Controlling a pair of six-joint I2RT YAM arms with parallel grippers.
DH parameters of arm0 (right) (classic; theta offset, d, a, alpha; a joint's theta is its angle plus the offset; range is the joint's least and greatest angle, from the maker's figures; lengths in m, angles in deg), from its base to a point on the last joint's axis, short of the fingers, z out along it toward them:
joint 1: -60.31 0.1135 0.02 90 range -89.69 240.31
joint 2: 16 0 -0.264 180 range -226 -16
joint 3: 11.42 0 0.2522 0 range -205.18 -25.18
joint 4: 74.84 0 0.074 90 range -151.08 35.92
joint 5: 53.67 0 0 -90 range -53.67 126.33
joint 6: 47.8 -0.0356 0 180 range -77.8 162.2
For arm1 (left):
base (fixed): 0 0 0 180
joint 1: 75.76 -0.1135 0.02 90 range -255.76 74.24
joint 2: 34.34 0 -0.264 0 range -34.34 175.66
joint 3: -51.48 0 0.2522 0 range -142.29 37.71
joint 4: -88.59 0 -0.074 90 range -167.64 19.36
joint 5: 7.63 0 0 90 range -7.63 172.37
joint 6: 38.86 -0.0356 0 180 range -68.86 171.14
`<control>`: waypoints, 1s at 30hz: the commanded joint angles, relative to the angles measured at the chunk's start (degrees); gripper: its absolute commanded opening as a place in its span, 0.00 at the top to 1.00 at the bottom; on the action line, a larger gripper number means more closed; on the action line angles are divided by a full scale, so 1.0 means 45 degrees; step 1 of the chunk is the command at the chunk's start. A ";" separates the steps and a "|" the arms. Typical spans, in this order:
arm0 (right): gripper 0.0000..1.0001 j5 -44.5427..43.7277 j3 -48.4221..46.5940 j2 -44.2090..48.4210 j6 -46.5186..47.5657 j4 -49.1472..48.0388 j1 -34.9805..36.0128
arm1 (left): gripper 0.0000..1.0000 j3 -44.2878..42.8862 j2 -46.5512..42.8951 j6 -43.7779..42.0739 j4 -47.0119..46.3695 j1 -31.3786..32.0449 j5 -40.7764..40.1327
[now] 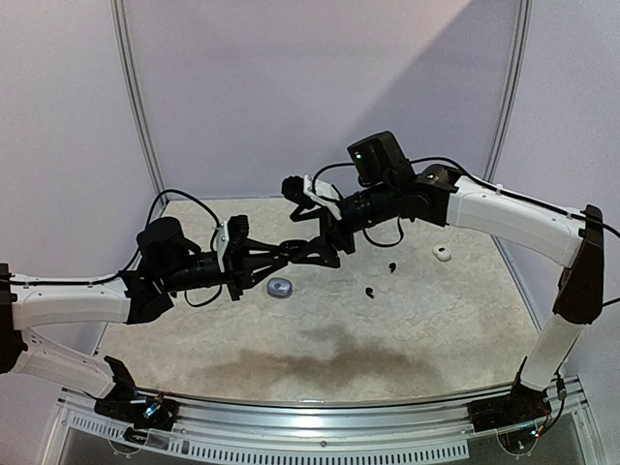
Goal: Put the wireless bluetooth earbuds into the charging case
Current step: Open the charging case at the center of the board.
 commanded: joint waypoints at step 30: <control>0.08 0.2028 -0.0553 -0.0193 -0.1798 -0.0881 -0.1234 | 1.00 -0.0279 0.0078 -0.0782 0.1230 0.0085 0.1450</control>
